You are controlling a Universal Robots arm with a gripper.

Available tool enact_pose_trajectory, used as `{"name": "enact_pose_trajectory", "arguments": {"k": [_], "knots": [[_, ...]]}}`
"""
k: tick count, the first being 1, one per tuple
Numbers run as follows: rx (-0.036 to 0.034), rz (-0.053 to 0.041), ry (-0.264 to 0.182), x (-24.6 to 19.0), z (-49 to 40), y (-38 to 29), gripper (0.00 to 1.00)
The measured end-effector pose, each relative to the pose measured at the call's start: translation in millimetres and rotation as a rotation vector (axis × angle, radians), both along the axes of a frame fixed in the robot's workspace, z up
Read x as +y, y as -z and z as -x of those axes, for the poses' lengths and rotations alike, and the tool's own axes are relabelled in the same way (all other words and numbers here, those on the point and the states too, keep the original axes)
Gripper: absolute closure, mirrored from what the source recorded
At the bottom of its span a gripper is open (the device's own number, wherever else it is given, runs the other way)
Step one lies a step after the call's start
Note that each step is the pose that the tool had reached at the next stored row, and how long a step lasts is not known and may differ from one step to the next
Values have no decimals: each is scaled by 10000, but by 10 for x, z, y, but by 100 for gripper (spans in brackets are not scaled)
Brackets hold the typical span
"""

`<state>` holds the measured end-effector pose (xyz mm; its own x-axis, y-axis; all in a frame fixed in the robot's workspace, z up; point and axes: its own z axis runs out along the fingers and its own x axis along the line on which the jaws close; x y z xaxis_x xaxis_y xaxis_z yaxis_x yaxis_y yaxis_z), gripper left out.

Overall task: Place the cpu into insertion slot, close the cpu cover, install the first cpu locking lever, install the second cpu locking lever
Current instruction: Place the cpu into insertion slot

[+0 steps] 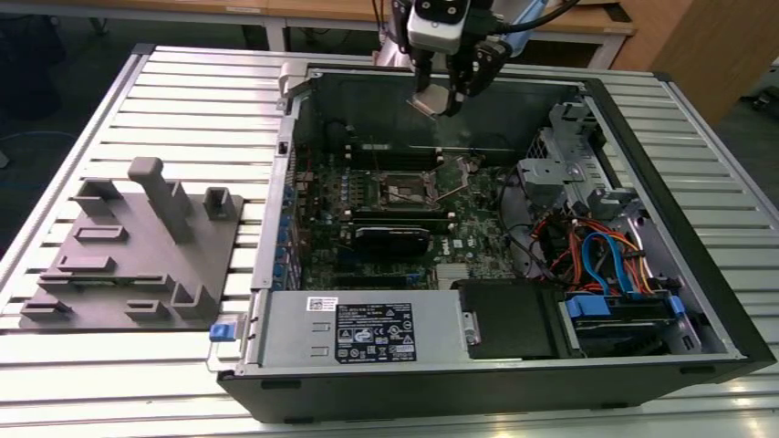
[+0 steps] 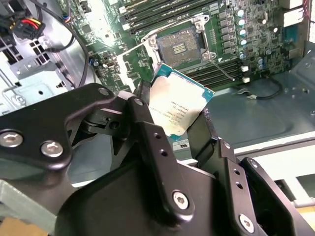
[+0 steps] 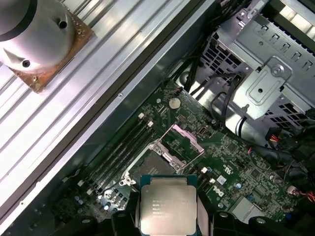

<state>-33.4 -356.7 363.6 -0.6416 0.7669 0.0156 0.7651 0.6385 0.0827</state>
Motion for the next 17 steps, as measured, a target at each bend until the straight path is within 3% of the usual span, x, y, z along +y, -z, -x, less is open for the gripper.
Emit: {"name": "enact_pose_trajectory", "arguments": {"k": [17], "knots": [[0, 1, 1626, 2, 0, 18, 46]]}}
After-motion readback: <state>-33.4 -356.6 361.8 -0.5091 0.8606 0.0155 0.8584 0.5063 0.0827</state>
